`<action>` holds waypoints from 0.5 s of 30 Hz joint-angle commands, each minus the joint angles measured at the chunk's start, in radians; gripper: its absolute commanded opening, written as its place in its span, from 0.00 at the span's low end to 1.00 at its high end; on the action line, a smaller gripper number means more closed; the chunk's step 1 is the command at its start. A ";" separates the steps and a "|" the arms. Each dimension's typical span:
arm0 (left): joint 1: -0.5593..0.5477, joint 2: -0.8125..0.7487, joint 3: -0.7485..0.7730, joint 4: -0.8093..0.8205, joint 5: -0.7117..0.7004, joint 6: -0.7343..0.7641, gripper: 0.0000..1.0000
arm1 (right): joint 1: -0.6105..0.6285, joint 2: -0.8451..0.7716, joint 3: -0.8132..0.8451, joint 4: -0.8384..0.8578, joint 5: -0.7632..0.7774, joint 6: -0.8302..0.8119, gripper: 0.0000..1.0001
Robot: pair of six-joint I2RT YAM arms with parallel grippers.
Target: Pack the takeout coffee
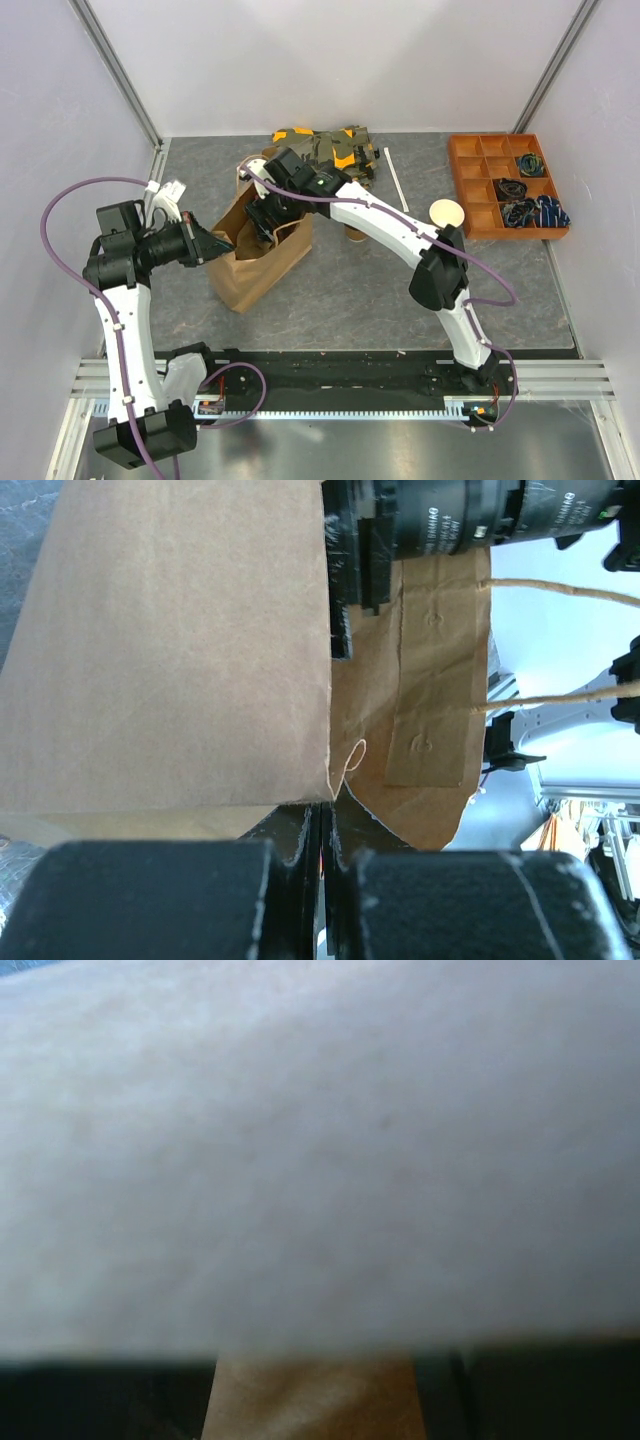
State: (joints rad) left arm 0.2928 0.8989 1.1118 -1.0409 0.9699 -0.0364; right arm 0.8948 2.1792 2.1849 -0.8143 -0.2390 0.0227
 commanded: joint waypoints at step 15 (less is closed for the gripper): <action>0.006 0.021 0.014 0.036 -0.053 -0.086 0.02 | 0.003 -0.136 -0.027 -0.059 -0.003 -0.014 0.90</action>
State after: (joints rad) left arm 0.2928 0.9115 1.1137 -1.0183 0.9585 -0.0872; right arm 0.8948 2.1105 2.1685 -0.8852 -0.2134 0.0181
